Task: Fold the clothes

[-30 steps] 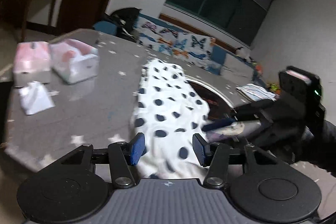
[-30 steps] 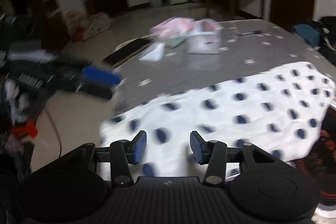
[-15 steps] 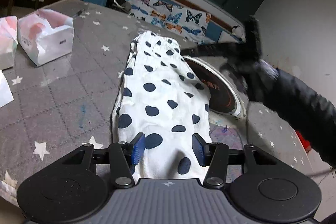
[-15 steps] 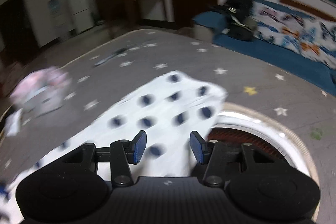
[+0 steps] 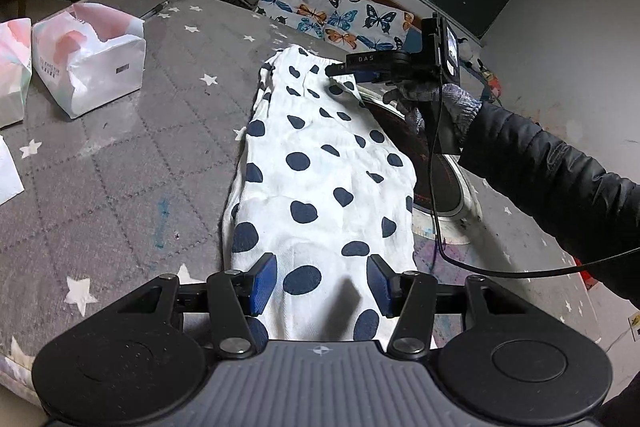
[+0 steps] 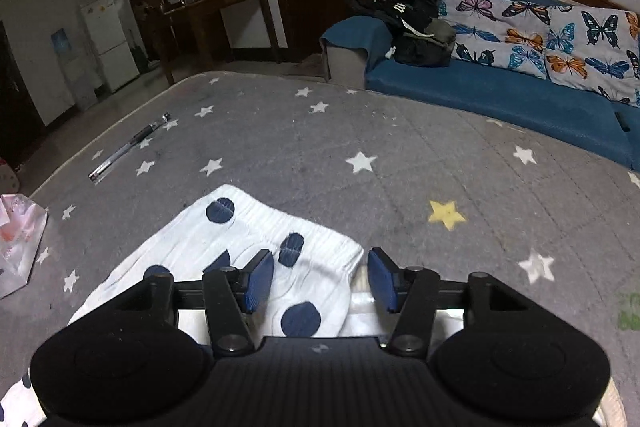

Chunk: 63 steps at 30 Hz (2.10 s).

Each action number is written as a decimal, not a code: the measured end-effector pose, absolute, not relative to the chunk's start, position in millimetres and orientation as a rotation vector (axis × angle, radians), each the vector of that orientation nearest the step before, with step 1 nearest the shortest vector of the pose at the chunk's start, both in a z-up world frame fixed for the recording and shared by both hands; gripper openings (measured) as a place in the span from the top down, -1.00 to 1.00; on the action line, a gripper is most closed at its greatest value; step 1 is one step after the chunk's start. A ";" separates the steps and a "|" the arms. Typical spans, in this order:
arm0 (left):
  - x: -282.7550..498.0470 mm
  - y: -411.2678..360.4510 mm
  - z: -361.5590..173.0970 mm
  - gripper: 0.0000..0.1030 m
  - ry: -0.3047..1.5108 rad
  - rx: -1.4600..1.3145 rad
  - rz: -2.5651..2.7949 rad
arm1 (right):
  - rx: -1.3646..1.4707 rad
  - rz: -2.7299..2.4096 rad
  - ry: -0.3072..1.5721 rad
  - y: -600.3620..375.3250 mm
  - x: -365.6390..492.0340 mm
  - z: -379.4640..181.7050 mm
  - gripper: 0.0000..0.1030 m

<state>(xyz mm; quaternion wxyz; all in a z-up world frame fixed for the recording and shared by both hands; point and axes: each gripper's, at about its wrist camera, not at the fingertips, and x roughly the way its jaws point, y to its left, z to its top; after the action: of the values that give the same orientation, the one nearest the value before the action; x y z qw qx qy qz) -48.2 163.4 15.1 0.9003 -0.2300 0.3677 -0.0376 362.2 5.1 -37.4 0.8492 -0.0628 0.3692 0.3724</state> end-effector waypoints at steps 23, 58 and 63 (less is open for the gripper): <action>-81.6 171.2 26.4 -0.08 0.711 -0.496 0.056 | -0.014 1.001 0.701 -16.1 281.9 45.5 0.76; -144.1 178.0 3.6 -0.09 0.687 -0.555 0.160 | -0.401 1.562 0.581 -64.3 -9.3 49.4 0.79; -140.6 177.1 -1.0 -0.08 0.686 -0.554 0.160 | -0.362 1.602 0.537 -58.6 -10.2 56.6 0.78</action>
<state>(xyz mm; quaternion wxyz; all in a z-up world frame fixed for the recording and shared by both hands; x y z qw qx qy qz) -140.6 177.1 -1.0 0.9013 -0.2678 0.3317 0.0773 -10.2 -58.6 56.6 0.6496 -0.1591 0.2362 0.7049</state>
